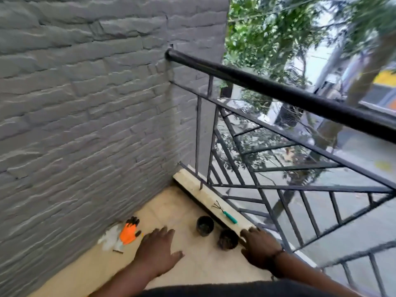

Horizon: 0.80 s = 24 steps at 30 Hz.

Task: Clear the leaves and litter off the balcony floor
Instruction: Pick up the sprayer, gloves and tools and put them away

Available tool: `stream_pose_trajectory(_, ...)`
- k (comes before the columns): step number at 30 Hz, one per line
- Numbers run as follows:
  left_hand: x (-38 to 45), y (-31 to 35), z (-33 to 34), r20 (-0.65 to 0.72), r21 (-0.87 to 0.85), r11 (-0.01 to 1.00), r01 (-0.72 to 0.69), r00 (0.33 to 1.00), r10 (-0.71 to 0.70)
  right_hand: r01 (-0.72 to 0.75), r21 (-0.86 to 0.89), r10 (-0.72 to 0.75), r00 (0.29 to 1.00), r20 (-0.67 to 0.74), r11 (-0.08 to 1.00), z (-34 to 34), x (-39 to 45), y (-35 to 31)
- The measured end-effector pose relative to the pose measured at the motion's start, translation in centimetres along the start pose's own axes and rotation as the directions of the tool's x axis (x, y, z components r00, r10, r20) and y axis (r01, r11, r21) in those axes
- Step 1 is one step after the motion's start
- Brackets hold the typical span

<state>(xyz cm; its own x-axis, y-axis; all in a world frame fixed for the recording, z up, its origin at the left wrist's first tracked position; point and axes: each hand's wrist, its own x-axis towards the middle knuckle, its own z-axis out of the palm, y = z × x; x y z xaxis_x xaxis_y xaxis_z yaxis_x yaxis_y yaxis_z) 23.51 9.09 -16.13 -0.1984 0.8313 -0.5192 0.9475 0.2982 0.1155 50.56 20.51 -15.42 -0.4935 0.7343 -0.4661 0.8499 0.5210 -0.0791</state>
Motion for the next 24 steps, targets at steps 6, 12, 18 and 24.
stream_pose_trajectory(6,7.1,1.0,-2.9,-0.012,0.051,0.995,-0.081,0.997,0.082,-0.113,0.031,0.110,0.990,0.092,0.993,0.6,2.7,1.8)
stream_pose_trajectory(12,12.3,3.7,-1.7,0.141,0.030,0.998,-0.062,0.988,0.057,-0.051,0.029,0.043,0.974,0.222,0.998,2.0,8.1,4.5)
stream_pose_trajectory(18,16.1,5.7,-0.6,0.273,0.022,1.000,-0.011,0.962,0.004,0.070,-0.048,-0.051,0.944,0.325,0.996,2.3,14.3,9.2)
stream_pose_trajectory(24,18.8,6.8,2.8,0.350,-0.098,0.986,0.138,0.932,-0.095,0.157,-0.156,-0.060,0.865,0.499,0.975,3.7,19.1,10.3)
